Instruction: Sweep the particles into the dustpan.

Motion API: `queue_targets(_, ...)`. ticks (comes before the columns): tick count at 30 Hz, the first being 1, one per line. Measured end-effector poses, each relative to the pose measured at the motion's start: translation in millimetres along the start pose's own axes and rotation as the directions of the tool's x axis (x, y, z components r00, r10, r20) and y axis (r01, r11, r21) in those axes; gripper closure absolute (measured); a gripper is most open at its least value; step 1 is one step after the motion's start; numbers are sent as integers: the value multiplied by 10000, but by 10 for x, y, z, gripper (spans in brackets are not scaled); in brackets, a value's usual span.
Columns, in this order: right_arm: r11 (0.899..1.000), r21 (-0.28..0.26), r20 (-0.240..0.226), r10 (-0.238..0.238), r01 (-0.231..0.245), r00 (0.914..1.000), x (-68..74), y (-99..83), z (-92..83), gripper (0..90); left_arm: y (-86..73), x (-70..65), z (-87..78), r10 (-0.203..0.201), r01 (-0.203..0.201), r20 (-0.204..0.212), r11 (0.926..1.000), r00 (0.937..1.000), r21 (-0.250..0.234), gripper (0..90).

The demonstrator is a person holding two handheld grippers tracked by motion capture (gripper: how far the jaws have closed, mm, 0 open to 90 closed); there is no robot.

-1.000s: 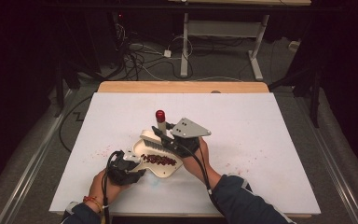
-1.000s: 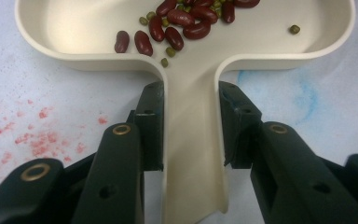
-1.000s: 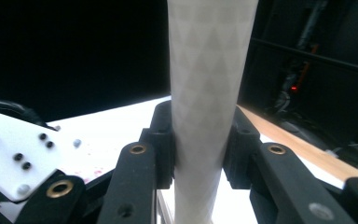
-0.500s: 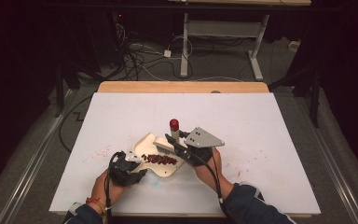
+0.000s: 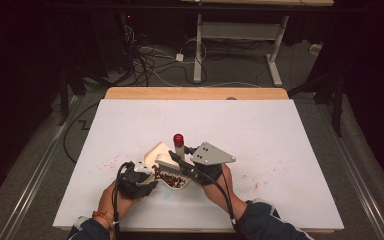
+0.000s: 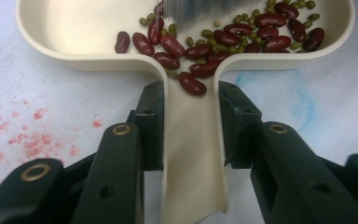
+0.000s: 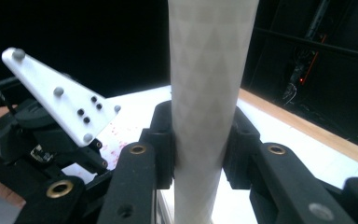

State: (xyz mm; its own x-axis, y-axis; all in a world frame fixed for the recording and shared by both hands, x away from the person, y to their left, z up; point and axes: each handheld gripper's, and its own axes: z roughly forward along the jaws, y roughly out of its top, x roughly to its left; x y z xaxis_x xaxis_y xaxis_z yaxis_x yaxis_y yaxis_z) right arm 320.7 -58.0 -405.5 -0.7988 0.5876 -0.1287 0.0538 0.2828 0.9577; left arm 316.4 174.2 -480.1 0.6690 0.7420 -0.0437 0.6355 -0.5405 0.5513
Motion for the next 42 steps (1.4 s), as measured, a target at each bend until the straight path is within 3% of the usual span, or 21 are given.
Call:
queue_targets(9,9992,-331,106,210,-206,9997,-190,80,-179,700,3,22,-7,49,-49,19,10000,10000,57,632)
queue_targets(11,9997,-244,-66,13,-15,10000,-221,74,-209,700,8,26,-8,104,-105,19,9999,9999,99,632)
queue_targets(17,9999,-147,465,-13,20,9989,-313,38,-188,700,10,21,-18,60,-60,12,10000,10000,38,632)
queue_targets(24,9990,-190,731,-386,401,9966,-160,-13,43,700,39,-79,-20,165,-167,-153,9998,9997,-105,632)
queue_targets(34,9998,-110,-151,-191,190,9997,93,-36,101,700,36,-70,7,48,-47,38,9999,10000,-104,632)
queue_targets(36,9993,-140,-29,-342,341,9994,104,-27,83,700,32,-62,10,-63,64,56,9998,10000,-196,633)
queue_targets(42,9996,-243,172,-114,118,9998,-22,17,-6,700,24,-28,-8,-49,50,56,9998,10000,-197,633)
